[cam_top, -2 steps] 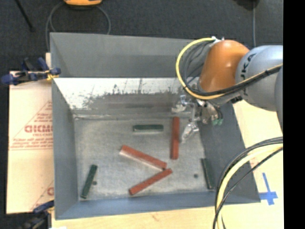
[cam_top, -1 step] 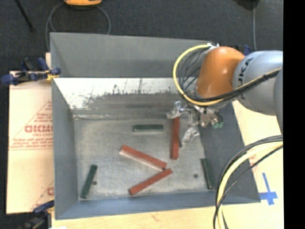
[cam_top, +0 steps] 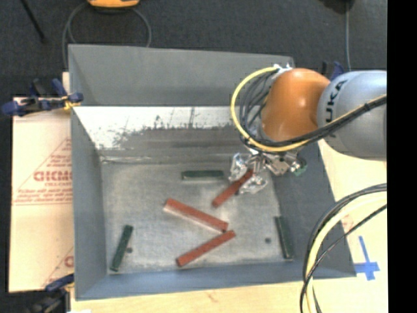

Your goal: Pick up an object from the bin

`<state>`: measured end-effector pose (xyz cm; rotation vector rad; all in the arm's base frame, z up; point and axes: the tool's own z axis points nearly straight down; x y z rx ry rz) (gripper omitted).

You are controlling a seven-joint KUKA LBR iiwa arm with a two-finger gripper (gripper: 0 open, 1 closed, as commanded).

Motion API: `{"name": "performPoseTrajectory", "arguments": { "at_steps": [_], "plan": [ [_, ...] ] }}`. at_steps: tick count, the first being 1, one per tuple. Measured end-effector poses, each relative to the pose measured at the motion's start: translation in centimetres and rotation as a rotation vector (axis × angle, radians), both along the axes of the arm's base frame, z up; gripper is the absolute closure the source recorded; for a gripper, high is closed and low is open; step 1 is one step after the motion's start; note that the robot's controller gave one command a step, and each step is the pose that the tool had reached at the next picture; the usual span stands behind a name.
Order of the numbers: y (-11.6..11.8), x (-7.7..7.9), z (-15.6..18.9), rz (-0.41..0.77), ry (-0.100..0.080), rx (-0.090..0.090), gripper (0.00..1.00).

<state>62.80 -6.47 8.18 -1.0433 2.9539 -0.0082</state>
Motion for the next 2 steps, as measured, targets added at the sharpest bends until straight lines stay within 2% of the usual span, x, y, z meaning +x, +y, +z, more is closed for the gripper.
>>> {"name": "performPoseTrajectory", "arguments": {
  "at_steps": [1,2],
  "plan": [
    [0.0,0.0,0.0,0.0,0.0,0.0,1.0],
    [1.0,1.0,18.4,0.052,-0.004,0.001,1.0]
  ]
}}
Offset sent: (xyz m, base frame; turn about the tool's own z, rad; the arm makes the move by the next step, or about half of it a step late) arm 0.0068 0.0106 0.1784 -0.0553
